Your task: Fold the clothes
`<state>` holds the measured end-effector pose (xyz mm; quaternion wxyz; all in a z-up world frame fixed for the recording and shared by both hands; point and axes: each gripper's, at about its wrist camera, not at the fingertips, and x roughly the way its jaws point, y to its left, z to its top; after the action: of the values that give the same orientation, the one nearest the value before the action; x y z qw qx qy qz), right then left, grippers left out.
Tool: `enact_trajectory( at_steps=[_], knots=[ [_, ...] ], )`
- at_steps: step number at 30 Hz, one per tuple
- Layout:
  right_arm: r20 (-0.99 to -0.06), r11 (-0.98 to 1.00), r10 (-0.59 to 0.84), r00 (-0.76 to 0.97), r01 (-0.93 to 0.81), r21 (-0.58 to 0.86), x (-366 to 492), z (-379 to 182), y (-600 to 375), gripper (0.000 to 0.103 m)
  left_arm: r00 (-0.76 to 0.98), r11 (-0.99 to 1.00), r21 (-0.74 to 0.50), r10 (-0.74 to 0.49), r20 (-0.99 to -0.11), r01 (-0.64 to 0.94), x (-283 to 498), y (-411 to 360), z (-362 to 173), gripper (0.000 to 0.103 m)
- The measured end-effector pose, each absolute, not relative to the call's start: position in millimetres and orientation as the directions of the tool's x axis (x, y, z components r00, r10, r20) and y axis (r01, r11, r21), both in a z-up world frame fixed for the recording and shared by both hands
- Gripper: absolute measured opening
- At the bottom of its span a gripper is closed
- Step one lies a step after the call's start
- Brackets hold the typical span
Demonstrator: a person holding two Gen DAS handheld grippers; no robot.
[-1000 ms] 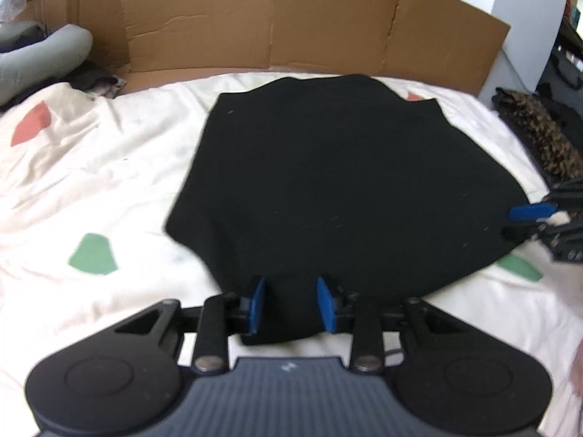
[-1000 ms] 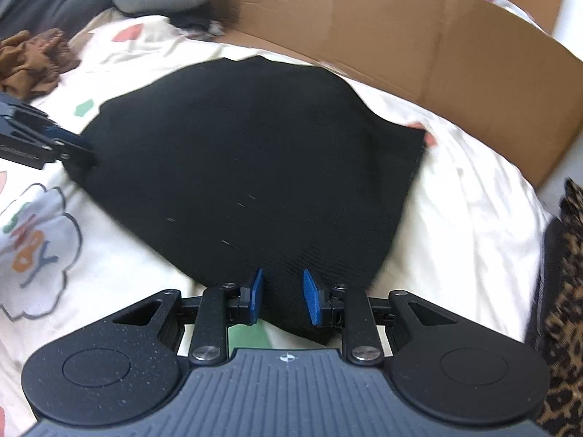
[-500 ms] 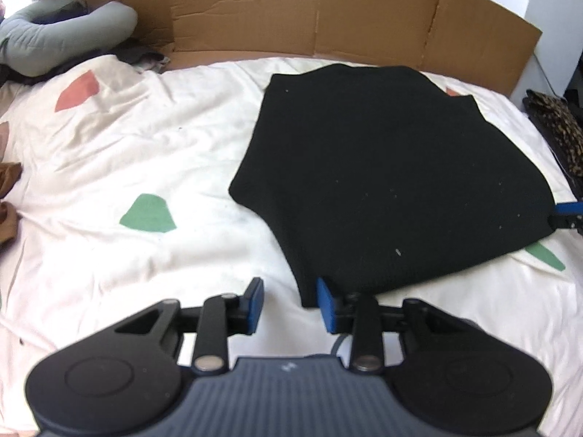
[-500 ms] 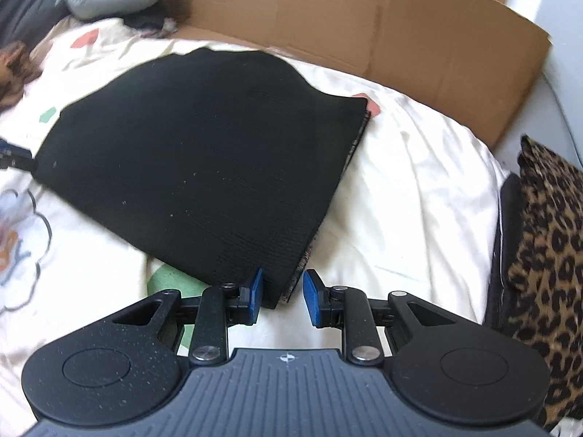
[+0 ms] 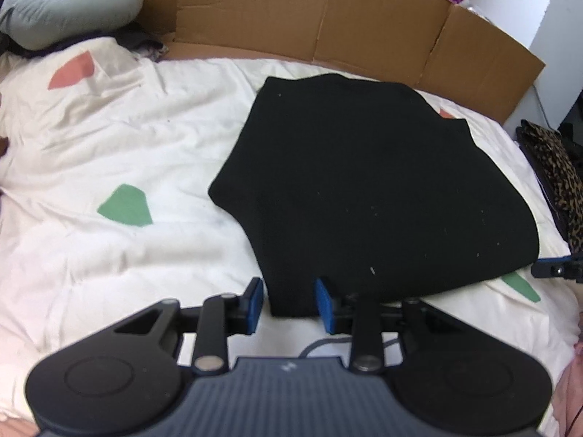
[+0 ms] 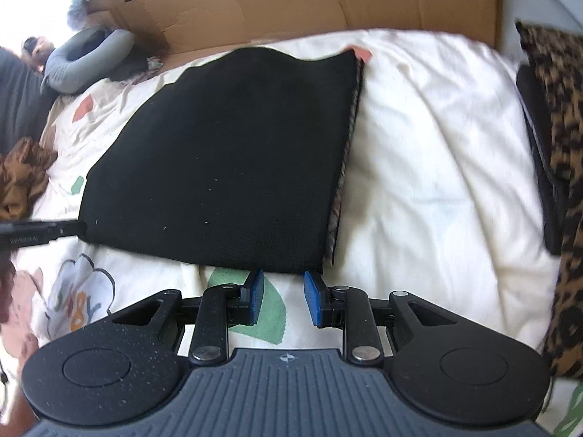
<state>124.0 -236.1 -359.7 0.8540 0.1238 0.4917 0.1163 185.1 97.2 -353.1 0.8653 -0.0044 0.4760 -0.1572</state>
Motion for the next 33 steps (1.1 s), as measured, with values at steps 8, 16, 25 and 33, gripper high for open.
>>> enact_trajectory(
  at_steps=[8,16,25,33],
  knots=[
    [-0.756,0.831,0.443,0.482,0.096,0.548,129.8,-381.2,-259.3,0.036,0.491,0.951,-0.168,-0.279,-0.825,0.258,187.7,95.4,-358.2,0.035],
    [-0.661,0.616,0.525,0.536,0.297,0.729,128.2,-407.0,-289.7,0.042,0.490,0.951,-0.181,-0.287,-0.823,0.252,186.8,97.4,-358.4,0.035],
    [-0.594,0.439,0.571,0.567,0.402,0.804,134.9,-430.7,-298.2,0.023,0.495,0.947,-0.234,-0.314,-0.810,0.219,187.2,103.9,-362.2,0.035],
    [-0.569,0.442,0.584,0.579,0.361,0.821,139.7,-420.6,-302.5,0.015,0.500,0.921,-0.354,-0.387,-0.775,0.165,183.8,116.7,-367.8,0.031]
  ],
)
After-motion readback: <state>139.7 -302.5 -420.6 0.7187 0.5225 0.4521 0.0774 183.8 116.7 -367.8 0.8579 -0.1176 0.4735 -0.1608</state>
